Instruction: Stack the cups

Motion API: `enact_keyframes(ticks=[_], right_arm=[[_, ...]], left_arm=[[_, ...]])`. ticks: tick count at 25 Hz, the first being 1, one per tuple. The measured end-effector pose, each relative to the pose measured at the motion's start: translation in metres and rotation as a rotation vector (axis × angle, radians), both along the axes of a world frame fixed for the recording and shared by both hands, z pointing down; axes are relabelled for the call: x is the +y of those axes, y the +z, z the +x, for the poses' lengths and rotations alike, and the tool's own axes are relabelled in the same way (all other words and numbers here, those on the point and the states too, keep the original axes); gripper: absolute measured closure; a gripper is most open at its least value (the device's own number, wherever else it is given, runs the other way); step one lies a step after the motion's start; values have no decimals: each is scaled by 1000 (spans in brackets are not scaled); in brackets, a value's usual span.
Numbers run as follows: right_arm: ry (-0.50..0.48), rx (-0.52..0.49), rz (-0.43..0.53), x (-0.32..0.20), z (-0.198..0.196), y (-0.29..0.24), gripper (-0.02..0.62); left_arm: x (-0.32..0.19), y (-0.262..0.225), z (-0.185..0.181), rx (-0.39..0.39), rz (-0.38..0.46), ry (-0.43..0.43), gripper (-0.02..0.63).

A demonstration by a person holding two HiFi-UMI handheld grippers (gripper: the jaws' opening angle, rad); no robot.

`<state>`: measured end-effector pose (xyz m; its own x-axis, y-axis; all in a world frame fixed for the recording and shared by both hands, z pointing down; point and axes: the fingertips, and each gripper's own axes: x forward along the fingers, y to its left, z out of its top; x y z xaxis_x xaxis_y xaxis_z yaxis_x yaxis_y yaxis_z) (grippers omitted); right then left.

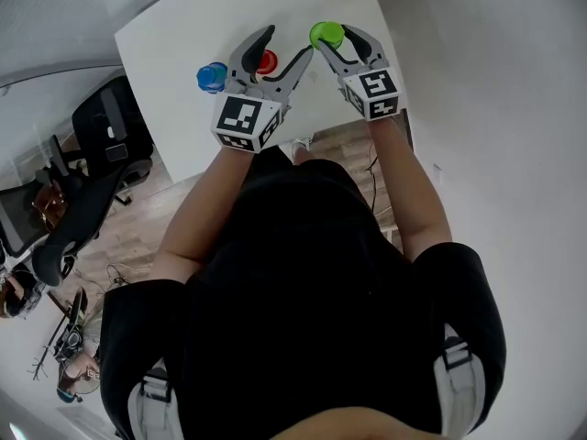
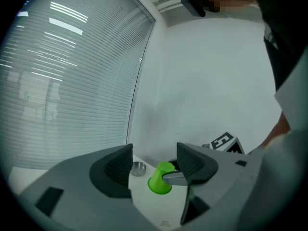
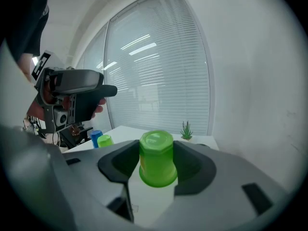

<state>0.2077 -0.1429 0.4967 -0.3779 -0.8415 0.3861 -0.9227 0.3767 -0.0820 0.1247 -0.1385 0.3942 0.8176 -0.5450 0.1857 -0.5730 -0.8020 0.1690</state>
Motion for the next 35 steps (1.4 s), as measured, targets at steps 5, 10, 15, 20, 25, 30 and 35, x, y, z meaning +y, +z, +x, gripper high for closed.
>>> enact_keyframes(ticks=[5,10,15,20,25,30,35], right_arm=[[-43,-12,4,8,-13,-20,374],[-115,-15,20,6,-34,-36,374],[-193,-31,56,-2,-67,-56,373],[-283,-29,67,-8,-105,-68,373],[-361,-29,59,-8,-143,-68,373],[-426,-30,44,-8,-174,-62,373],[-478,-18,22,-9,-198,-51,373]], left_arm=[[12,-6,-23,-23,31,-44,316],[13,-8,-55,-41,48,-124,324],[16,-4,-93,-74,64,-201,324],[21,0,-128,-100,59,-268,324],[26,6,-157,-119,50,-317,324],[25,12,-180,-139,52,-366,324],[23,13,-195,-138,56,-404,324]])
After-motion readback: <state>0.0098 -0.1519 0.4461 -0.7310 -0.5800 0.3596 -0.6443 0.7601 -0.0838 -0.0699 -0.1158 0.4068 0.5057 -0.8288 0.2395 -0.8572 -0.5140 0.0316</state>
